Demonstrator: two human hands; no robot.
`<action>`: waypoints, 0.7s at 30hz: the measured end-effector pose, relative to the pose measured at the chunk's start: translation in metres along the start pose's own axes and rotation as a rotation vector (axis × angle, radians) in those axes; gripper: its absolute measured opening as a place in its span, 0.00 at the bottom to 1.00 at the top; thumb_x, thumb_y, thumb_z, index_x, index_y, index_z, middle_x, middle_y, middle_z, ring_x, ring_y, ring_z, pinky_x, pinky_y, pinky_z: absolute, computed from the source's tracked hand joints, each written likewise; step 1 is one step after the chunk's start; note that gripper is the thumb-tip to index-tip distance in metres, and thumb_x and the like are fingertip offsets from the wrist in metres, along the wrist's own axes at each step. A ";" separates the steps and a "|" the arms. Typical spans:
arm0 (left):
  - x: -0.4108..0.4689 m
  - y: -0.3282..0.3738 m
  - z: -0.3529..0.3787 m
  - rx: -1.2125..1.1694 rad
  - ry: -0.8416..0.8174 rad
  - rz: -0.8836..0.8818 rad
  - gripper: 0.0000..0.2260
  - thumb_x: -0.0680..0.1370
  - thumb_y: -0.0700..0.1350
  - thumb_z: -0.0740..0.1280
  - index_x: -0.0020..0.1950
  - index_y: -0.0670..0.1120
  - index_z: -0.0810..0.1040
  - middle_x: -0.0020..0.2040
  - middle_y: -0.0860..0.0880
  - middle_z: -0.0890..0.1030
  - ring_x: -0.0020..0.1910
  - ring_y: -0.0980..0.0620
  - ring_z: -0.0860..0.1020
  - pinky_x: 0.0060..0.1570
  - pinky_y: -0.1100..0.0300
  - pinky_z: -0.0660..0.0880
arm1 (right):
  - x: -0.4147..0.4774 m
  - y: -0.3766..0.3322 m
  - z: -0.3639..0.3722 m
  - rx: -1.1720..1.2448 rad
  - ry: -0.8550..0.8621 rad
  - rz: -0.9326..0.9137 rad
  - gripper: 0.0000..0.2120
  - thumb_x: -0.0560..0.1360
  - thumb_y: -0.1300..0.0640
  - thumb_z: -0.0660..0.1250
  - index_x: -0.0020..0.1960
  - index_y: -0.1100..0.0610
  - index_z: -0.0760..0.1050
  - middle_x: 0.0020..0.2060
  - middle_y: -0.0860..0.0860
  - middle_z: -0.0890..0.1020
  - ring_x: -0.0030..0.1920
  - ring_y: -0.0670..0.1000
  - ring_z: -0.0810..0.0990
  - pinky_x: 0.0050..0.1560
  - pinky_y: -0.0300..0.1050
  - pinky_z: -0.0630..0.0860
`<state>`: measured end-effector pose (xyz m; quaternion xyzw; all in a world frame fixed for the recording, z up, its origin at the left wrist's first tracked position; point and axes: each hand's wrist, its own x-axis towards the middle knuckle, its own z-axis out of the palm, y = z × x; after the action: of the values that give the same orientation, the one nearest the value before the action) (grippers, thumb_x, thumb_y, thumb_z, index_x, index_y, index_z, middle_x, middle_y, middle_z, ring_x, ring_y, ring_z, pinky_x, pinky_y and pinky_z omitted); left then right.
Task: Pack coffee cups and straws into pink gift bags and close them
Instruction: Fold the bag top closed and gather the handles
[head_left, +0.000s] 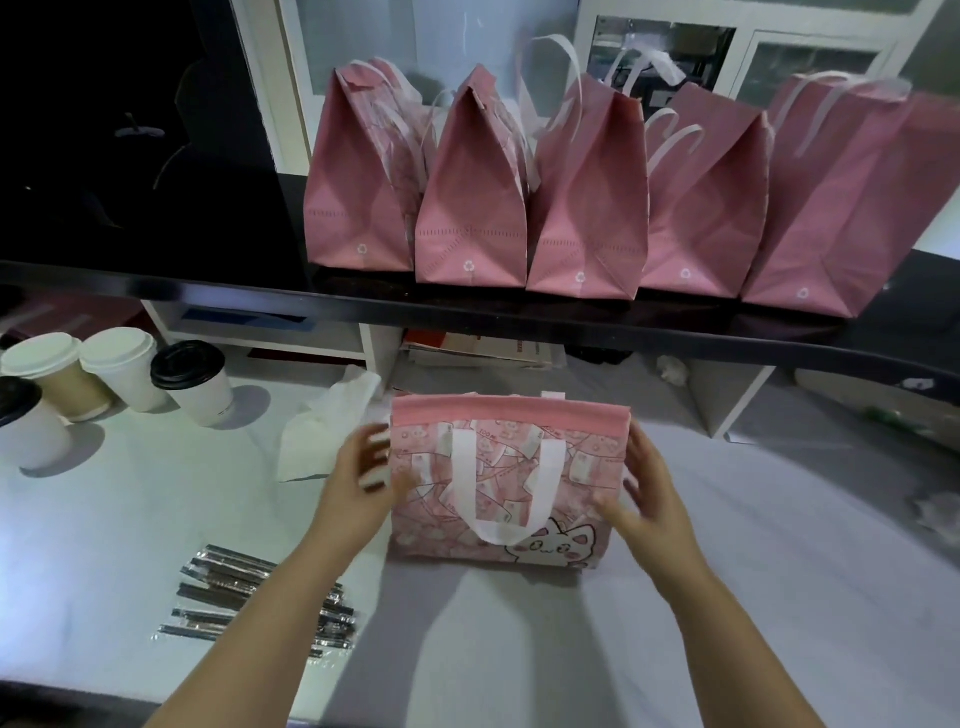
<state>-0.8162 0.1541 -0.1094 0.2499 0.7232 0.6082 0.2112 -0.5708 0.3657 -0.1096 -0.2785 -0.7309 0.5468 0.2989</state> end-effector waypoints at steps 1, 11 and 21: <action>-0.009 -0.014 0.002 -0.005 -0.065 -0.073 0.29 0.70 0.40 0.77 0.66 0.54 0.69 0.60 0.54 0.78 0.56 0.62 0.77 0.47 0.69 0.76 | -0.009 0.016 0.001 0.051 -0.045 0.059 0.40 0.68 0.48 0.77 0.74 0.37 0.60 0.69 0.36 0.71 0.70 0.43 0.69 0.67 0.48 0.67; -0.014 -0.038 0.017 0.002 -0.036 -0.063 0.10 0.74 0.38 0.73 0.45 0.55 0.83 0.42 0.55 0.85 0.41 0.59 0.83 0.38 0.70 0.75 | -0.022 0.028 0.043 0.250 0.167 0.271 0.11 0.76 0.61 0.69 0.56 0.49 0.78 0.49 0.47 0.85 0.50 0.50 0.84 0.41 0.39 0.80; 0.008 0.003 0.015 -0.202 -0.231 0.020 0.09 0.78 0.44 0.68 0.50 0.57 0.84 0.46 0.54 0.86 0.43 0.61 0.82 0.39 0.70 0.75 | -0.047 -0.018 0.045 0.373 0.664 0.224 0.10 0.70 0.69 0.74 0.48 0.60 0.78 0.43 0.54 0.86 0.45 0.52 0.85 0.43 0.43 0.79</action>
<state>-0.8130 0.1716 -0.1096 0.3030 0.6268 0.6471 0.3107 -0.5746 0.2985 -0.1087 -0.4591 -0.4475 0.5795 0.5031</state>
